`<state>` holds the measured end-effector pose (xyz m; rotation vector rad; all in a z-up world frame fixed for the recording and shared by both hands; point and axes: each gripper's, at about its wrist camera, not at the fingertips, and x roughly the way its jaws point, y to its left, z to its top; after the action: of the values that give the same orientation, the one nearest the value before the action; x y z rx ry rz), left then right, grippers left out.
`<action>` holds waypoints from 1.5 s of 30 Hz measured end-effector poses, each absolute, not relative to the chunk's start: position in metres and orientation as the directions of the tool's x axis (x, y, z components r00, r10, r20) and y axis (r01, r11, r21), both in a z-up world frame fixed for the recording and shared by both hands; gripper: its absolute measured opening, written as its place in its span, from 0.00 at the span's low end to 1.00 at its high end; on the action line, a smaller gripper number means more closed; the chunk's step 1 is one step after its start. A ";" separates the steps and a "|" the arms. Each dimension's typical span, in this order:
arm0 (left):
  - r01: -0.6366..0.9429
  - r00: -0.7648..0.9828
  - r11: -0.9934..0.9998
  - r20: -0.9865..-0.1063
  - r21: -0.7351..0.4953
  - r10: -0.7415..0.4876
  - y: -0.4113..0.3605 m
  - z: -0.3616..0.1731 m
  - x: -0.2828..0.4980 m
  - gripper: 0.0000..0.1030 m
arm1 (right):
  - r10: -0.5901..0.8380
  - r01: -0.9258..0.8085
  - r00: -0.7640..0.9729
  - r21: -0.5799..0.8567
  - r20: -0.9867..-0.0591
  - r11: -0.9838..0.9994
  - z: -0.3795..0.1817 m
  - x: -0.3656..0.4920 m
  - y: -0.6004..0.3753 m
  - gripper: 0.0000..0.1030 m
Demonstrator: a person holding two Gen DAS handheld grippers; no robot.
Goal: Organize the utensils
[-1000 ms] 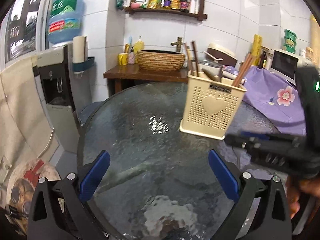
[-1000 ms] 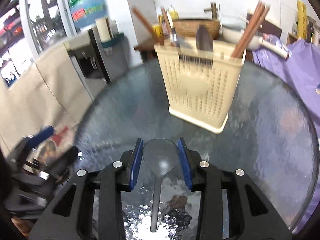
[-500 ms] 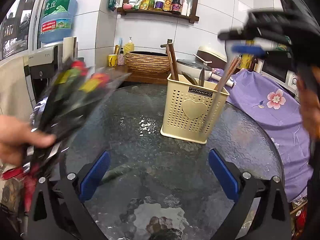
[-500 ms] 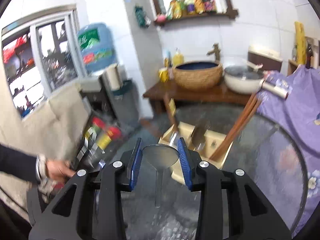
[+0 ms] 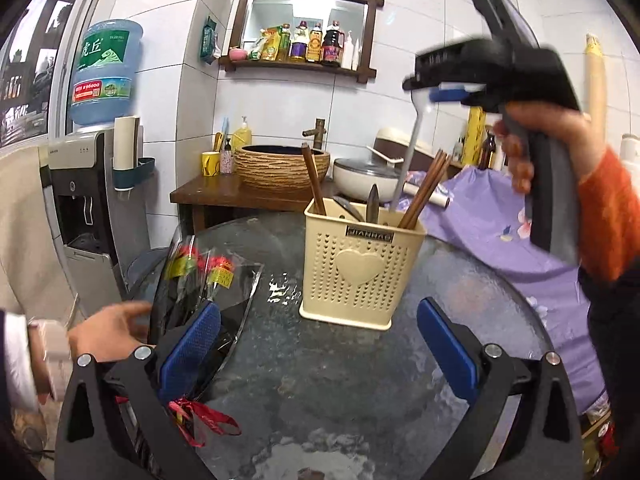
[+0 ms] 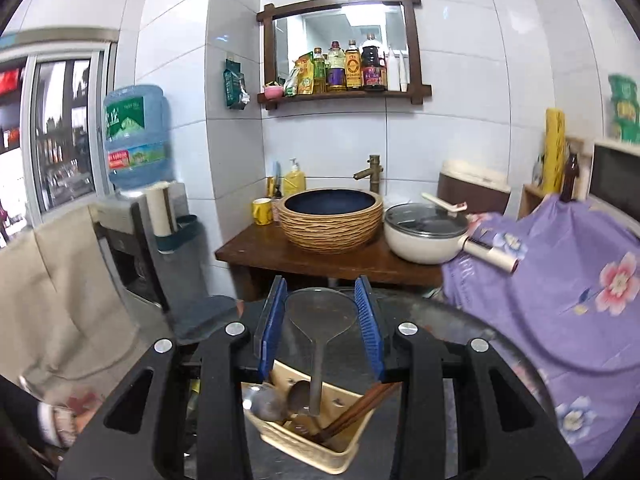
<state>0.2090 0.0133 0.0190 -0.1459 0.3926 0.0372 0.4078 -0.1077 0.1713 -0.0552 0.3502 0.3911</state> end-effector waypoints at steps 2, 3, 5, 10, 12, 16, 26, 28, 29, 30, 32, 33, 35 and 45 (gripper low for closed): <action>-0.057 0.928 0.985 -0.373 -0.164 -0.009 0.012 0.018 0.209 0.94 | 0.348 -0.373 0.869 -0.001 -0.352 0.928 0.161 0.411 -0.107 0.35; -0.051 0.929 0.984 -0.370 -0.173 -0.016 0.011 0.017 0.210 0.94 | 0.344 -0.371 0.865 -0.005 -0.366 0.929 0.154 0.415 -0.107 0.35; -0.042 0.925 0.986 -0.379 -0.164 -0.023 0.004 0.014 0.212 0.94 | 0.336 -0.367 0.857 -0.006 -0.390 0.930 0.138 0.421 -0.107 0.35; -0.035 0.924 0.989 -0.382 -0.144 -0.023 -0.002 0.010 0.214 0.94 | 0.335 -0.382 0.832 -0.017 -0.443 0.924 0.102 0.424 -0.102 0.35; -0.030 0.921 0.988 -0.388 -0.150 -0.031 -0.003 0.009 0.215 0.94 | 0.327 -0.381 0.826 -0.028 -0.460 0.924 0.089 0.425 -0.099 0.35; -0.027 0.919 0.988 -0.392 -0.151 -0.035 -0.003 0.005 0.212 0.94 | 0.308 -0.380 0.824 -0.063 -0.476 0.923 0.068 0.425 -0.092 0.35; -0.036 0.924 0.988 -0.381 -0.152 -0.025 0.000 0.007 0.204 0.94 | 0.315 -0.381 0.844 -0.070 -0.434 0.922 0.058 0.408 -0.092 0.64; -0.044 0.929 0.987 -0.369 -0.155 -0.016 0.003 0.010 0.199 0.94 | 0.323 -0.381 0.851 -0.062 -0.415 0.923 0.064 0.399 -0.096 0.64; -0.044 0.932 0.986 -0.361 -0.158 -0.017 0.003 0.012 0.197 0.94 | 0.328 -0.382 0.853 -0.056 -0.407 0.923 0.067 0.392 -0.098 0.64; -0.042 0.935 0.986 -0.354 -0.160 -0.017 0.005 0.014 0.194 0.94 | 0.333 -0.383 0.853 -0.048 -0.401 0.923 0.070 0.388 -0.100 0.69; -0.044 0.941 0.988 -0.338 -0.149 -0.009 0.006 0.020 0.188 0.94 | 0.343 -0.382 0.858 -0.029 -0.383 0.924 0.076 0.373 -0.107 0.80; -0.048 0.944 0.989 -0.329 -0.138 0.000 0.005 0.024 0.185 0.94 | 0.346 -0.378 0.863 -0.015 -0.367 0.926 0.080 0.361 -0.113 0.85; -0.052 0.953 0.990 -0.302 -0.127 0.012 0.006 0.031 0.174 0.94 | 0.354 -0.373 0.871 0.009 -0.341 0.928 0.085 0.342 -0.124 0.89; -0.001 0.977 0.999 -0.215 -0.047 -0.009 -0.007 0.055 0.119 0.94 | 0.359 -0.364 0.894 0.032 -0.267 0.931 0.084 0.203 -0.187 0.95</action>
<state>0.1185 -0.0073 0.0547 -0.0466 0.2167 -0.0044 0.2028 -0.1869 0.0837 -0.0192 0.2734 0.3752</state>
